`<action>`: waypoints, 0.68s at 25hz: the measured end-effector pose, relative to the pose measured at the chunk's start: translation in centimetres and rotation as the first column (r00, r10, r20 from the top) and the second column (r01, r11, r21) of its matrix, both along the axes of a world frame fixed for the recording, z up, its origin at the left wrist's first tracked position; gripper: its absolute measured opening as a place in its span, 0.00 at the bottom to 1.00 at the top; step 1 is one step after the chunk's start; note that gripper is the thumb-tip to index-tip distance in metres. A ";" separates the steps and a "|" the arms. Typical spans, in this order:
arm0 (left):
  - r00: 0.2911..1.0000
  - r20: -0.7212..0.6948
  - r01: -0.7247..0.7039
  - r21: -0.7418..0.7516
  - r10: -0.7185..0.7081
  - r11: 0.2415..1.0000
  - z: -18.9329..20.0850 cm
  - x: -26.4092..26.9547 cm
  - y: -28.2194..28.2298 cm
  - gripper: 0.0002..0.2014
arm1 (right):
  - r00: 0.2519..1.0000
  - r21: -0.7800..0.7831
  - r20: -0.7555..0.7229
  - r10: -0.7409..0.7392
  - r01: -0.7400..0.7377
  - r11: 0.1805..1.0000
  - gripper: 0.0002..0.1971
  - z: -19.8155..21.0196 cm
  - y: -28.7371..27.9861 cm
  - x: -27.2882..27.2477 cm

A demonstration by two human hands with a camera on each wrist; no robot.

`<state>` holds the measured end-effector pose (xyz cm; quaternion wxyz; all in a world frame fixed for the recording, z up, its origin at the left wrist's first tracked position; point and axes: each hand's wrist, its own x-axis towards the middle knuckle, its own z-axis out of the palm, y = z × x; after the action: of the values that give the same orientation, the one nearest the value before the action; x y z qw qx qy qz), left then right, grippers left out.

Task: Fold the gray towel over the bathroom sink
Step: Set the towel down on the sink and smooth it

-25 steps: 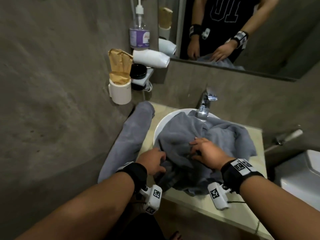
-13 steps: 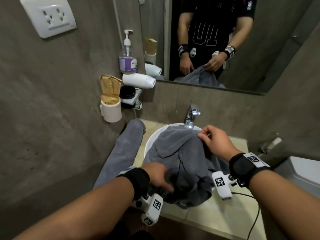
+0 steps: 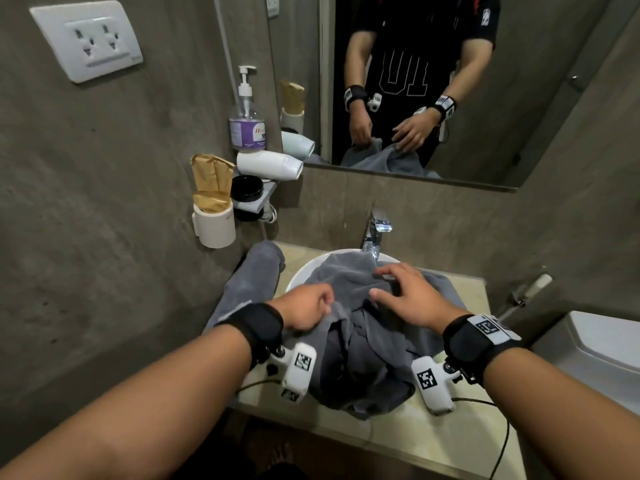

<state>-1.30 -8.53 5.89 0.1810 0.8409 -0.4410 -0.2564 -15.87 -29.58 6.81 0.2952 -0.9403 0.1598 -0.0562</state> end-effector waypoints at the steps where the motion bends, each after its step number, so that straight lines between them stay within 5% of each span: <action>1: 1.000 -0.003 -0.001 -0.074 0.001 0.997 2.0 0.6 -0.7 0.05 | 0.998 -0.017 -0.002 0.061 -0.061 0.998 0.29 0.7 0.5 0.1; 3: 1.000 -0.022 0.006 -0.244 -0.011 0.970 6.0 1.7 -1.8 0.04 | 0.989 0.059 0.022 0.145 -0.146 0.988 0.28 2.3 1.5 0.6; 6: 0.999 -0.014 0.041 -0.339 -0.049 0.940 11.0 2.7 -2.2 0.04 | 0.977 0.062 0.168 0.129 -0.142 0.988 0.06 5.1 2.1 1.7; 8: 0.999 -0.038 0.008 -0.368 -0.024 0.930 12.5 2.8 -1.9 0.04 | 0.972 0.013 0.202 0.122 -0.127 0.992 0.09 7.1 1.9 2.1; 12: 0.966 -0.254 -0.056 -0.388 -0.048 0.920 11.7 0.7 -1.2 0.08 | 0.974 0.052 0.151 0.171 -0.181 0.982 0.14 9.4 2.1 2.4; 15: 0.987 -0.125 0.060 -0.285 -0.099 0.957 8.7 -1.4 -1.4 0.23 | 0.972 -0.025 0.007 0.233 -0.233 0.972 0.15 8.6 2.6 2.1; 17: 0.998 0.054 0.042 -0.250 -0.029 0.967 6.5 -2.1 -1.4 0.22 | 0.961 -0.014 -0.090 0.262 -0.265 0.964 0.16 7.7 2.8 1.6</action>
<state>-3.42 -9.96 12.44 0.2704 0.8093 -0.4891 -0.1807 -14.28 -26.74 14.48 0.2807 -0.9585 0.0453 0.0229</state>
